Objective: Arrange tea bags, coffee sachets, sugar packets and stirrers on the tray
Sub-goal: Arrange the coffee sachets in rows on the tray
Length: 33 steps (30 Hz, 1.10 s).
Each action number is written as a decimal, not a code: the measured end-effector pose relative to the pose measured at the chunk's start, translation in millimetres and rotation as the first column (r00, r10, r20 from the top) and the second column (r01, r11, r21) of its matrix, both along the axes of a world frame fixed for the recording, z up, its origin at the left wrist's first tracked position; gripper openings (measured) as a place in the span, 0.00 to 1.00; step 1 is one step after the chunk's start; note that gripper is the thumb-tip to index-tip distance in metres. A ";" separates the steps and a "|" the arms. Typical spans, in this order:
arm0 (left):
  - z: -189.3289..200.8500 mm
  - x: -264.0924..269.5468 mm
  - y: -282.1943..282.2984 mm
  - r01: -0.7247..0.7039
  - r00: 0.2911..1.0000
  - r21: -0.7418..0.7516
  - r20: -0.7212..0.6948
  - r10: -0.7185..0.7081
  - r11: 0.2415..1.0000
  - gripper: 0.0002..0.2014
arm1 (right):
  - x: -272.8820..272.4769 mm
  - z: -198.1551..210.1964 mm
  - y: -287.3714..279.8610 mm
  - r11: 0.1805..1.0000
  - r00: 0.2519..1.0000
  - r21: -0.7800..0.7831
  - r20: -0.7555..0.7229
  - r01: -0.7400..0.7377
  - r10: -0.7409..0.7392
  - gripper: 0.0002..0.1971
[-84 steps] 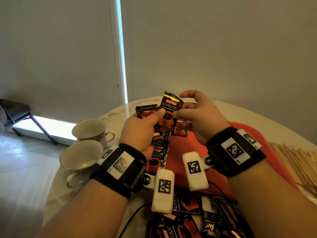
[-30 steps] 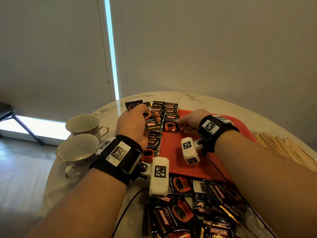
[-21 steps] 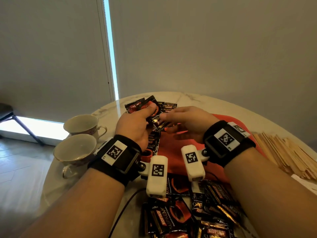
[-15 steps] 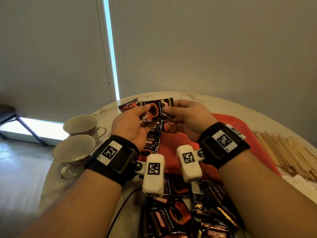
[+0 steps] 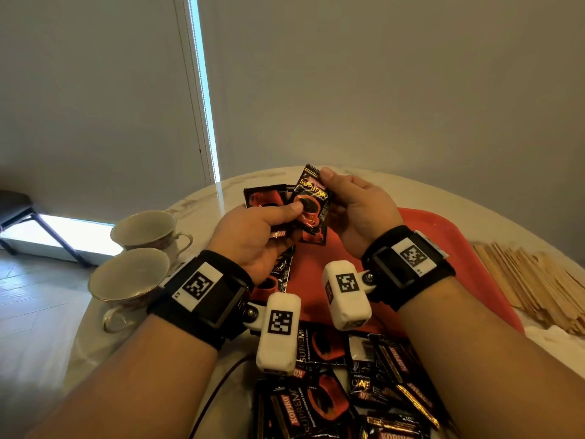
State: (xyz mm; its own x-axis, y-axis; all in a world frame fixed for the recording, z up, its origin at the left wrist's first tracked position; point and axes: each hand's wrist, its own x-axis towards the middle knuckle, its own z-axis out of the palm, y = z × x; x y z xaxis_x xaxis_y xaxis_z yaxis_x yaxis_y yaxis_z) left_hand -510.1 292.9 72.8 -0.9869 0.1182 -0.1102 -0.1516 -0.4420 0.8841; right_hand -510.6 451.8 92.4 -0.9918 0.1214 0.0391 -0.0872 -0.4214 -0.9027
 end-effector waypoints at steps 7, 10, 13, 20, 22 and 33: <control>-0.7 -3.7 -4.4 -0.129 0.991 0.026 0.047 0.127 0.991 0.14 | -0.1 2.7 1.4 0.969 0.991 0.217 0.083 -0.120 0.104 0.04; -0.1 -3.6 -5.0 -0.152 0.987 0.067 0.064 0.148 0.986 0.09 | -5.1 0.5 6.6 0.981 0.995 0.193 0.098 -0.009 -0.010 0.05; 1.7 -5.0 -8.4 -0.189 0.981 0.112 0.070 0.182 0.976 0.09 | -12.4 -9.3 22.5 0.969 0.967 0.213 0.196 0.123 -0.165 0.06; 2.4 -4.2 -7.5 -0.184 0.981 0.093 0.080 0.177 0.979 0.13 | -18.2 -28.9 33.9 0.873 0.878 0.488 0.425 -0.015 -0.222 0.06; 2.1 -5.2 -7.5 -0.191 0.979 0.067 0.078 0.186 0.979 0.13 | -22.2 -28.3 32.0 0.849 0.873 0.527 0.434 -0.044 -0.224 0.07; 1.2 -7.1 -9.9 -0.196 0.979 0.056 0.071 0.192 0.979 0.16 | -25.5 -19.5 21.0 0.745 0.856 0.662 0.431 -0.084 -0.286 0.03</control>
